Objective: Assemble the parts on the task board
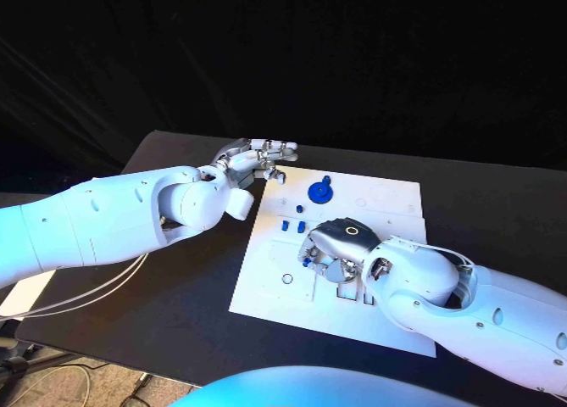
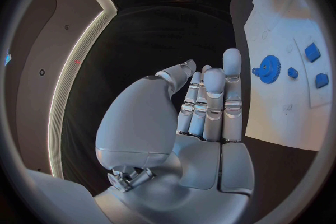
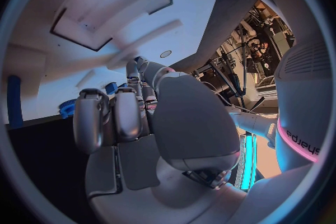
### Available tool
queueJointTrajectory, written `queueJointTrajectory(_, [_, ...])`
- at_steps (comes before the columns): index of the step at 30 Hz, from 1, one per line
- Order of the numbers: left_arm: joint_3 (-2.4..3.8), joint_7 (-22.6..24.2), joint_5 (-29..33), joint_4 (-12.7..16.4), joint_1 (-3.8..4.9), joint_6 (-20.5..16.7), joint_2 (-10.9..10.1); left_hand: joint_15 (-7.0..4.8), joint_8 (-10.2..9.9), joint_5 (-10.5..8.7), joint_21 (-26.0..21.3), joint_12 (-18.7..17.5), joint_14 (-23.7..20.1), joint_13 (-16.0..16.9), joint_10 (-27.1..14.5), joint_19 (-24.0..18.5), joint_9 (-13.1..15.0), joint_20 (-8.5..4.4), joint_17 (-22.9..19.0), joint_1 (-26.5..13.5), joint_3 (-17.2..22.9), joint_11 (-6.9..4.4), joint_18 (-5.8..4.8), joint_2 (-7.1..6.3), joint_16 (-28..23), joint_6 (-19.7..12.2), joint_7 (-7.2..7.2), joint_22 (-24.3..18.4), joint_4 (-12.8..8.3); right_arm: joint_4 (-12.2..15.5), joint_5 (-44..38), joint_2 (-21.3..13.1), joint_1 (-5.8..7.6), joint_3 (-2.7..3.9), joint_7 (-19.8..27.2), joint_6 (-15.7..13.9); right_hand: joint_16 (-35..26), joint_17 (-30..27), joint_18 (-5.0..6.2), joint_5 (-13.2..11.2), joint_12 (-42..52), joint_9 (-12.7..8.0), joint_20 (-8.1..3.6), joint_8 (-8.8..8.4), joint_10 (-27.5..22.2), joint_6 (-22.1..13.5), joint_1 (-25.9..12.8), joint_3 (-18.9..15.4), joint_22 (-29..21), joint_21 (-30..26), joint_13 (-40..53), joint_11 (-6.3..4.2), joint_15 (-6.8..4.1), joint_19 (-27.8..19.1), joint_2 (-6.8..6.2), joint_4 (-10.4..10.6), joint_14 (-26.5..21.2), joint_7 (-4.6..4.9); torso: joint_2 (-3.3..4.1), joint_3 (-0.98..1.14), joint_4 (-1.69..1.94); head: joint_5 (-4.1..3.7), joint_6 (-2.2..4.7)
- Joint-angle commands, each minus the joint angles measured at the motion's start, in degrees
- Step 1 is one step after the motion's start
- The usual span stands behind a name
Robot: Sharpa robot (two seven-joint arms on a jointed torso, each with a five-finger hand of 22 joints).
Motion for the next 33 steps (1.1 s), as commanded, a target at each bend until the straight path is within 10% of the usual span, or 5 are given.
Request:
queueJointTrajectory(1, [0.03, 0.2, -0.4, 0.2, 0.01, 1.3, 0.1, 0.00, 0.0, 0.32, -0.3, 0.3, -0.4, 0.0, -0.5, -0.2, -0.1, 0.37, -0.1, -0.4, -0.4, -0.03, 0.63, 0.29, -0.2, -0.4, -0.02, 0.0, 0.0, -0.2, -0.8, 0.2, -0.18, -0.27, -1.0, 2.6, 0.0, -0.1, -0.70, 0.2, 0.0, 0.0, 0.46, 0.06, -0.1, -0.1, -1.0, -0.1, 2.4, 0.0, -0.2, 0.06, 0.44, -0.2, 0.06, -0.2, 2.3, 0.52, -0.01, 0.00, 0.00, 0.07, 0.00])
queueJointTrajectory(12, [0.03, 0.0, -0.4, 0.2, 0.02, 1.4, 0.0, 0.01, 0.0, 0.32, -0.4, 0.3, -0.4, 0.0, -0.6, -0.2, -0.1, 0.38, -0.2, -0.4, -0.5, -0.01, 0.63, 0.31, -0.3, -0.5, 0.00, -0.1, -0.1, -1.0, -1.0, 0.2, -0.18, -0.55, -3.6, -0.3, -2.5, -4.1, 0.71, 0.9, 0.2, -2.8, 2.80, -0.29, -12.9, -9.9, -5.0, -3.5, -3.2, -4.2, -1.9, 3.20, 3.20, -4.5, -2.95, 0.6, 1.1, 2.58, -0.04, 0.00, 0.00, 0.01, 0.09])
queueJointTrajectory(25, [0.03, -0.3, -1.1, 0.2, 0.02, 1.4, -0.4, 0.06, 0.0, 0.30, -0.4, 0.4, -0.5, -0.1, -0.8, -0.2, -0.1, 0.42, -0.3, -0.4, -0.6, 0.06, 0.62, 0.33, -0.3, -0.7, 0.07, -0.1, -0.1, 3.6, 1.0, -4.3, 0.36, -0.05, -2.9, -5.8, -3.9, -6.1, 0.99, 2.2, 2.0, -3.0, 2.95, 0.15, -11.7, -8.6, -4.6, -4.1, -4.4, -5.2, -1.7, 2.93, 2.92, -5.1, -2.23, 0.3, 0.6, 2.78, -0.05, 0.03, 0.02, -0.62, 0.43])
queueJointTrajectory(33, [0.02, -0.3, -1.2, 0.3, 0.01, 1.3, -0.7, 0.07, 0.0, 0.30, -0.5, 0.5, -0.5, -0.1, -0.9, -0.2, -0.1, 0.44, -0.4, -0.4, -0.7, 0.08, 0.62, 0.33, -0.3, -0.7, 0.09, -0.2, -0.1, 5.6, 2.3, -10.6, 3.66, 0.78, -5.2, -2.5, -4.0, -6.4, 1.24, -0.2, 2.2, -3.8, 2.29, -0.27, -12.8, -10.5, -6.2, -6.4, -5.4, -6.1, -1.9, 2.09, 2.19, -5.6, -3.31, 1.3, 0.7, 1.58, -0.04, -0.02, -0.24, -1.47, 1.11])
